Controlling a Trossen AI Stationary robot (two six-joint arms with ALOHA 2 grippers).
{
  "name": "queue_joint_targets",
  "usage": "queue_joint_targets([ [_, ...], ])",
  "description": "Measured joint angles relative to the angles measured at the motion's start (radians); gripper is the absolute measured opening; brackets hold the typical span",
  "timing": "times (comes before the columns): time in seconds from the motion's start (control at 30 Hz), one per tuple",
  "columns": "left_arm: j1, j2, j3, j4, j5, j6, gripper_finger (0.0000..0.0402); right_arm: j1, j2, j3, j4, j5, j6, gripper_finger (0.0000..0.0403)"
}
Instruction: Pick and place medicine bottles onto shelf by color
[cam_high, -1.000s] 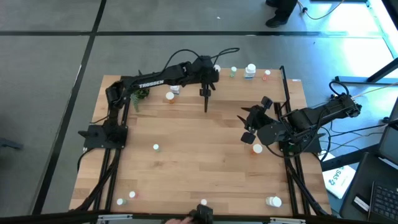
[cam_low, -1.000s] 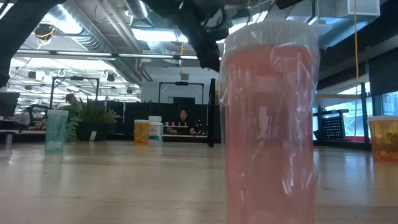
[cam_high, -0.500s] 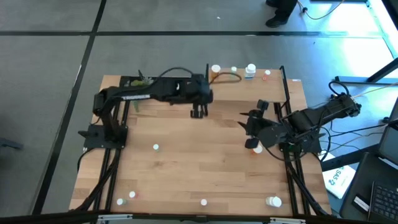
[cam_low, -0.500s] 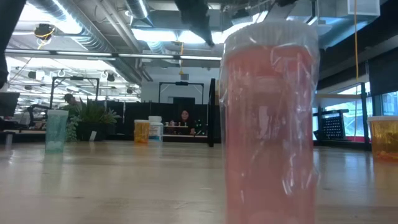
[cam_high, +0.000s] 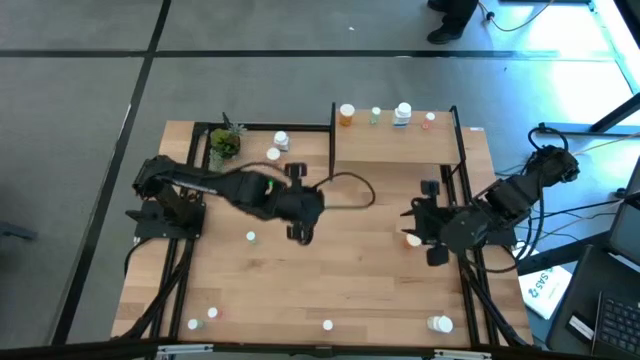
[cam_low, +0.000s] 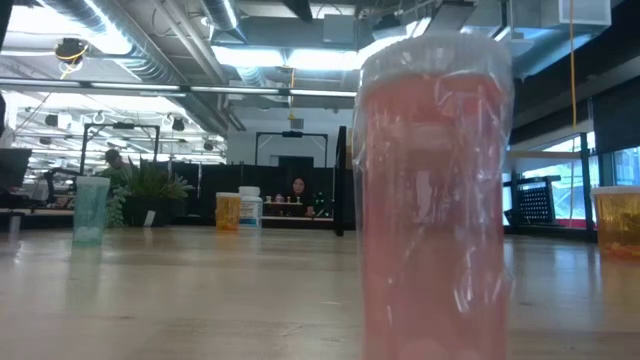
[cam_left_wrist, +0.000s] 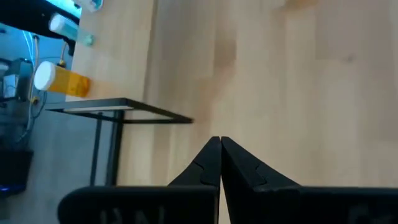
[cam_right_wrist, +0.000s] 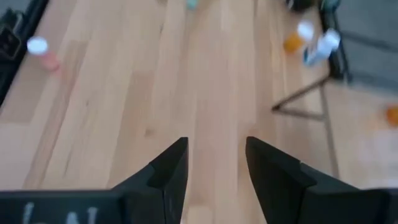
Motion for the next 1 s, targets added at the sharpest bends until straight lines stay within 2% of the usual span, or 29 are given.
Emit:
queue_joint_targets([
  [0.2,-0.141,-0.005,0.001,-0.096,-0.033,-0.216,0.0000,0.025,0.003,0.004,-0.131,-0.061,0.141,0.0163],
  [0.6,-0.346,-0.004,0.001,-0.325,-0.036,-0.742,0.0000,0.032,0.101,0.004,-0.127,-0.187,0.206,0.0163],
  [0.83,-0.410,-0.004,0.001,-0.344,-0.036,-0.843,0.0000,0.033,0.153,0.004,-0.061,-0.333,0.179,0.0163],
  [1.0,-0.440,-0.004,0.001,-0.362,-0.039,-0.875,0.0000,0.033,0.178,0.003,-0.067,-0.344,0.179,0.0163],
])
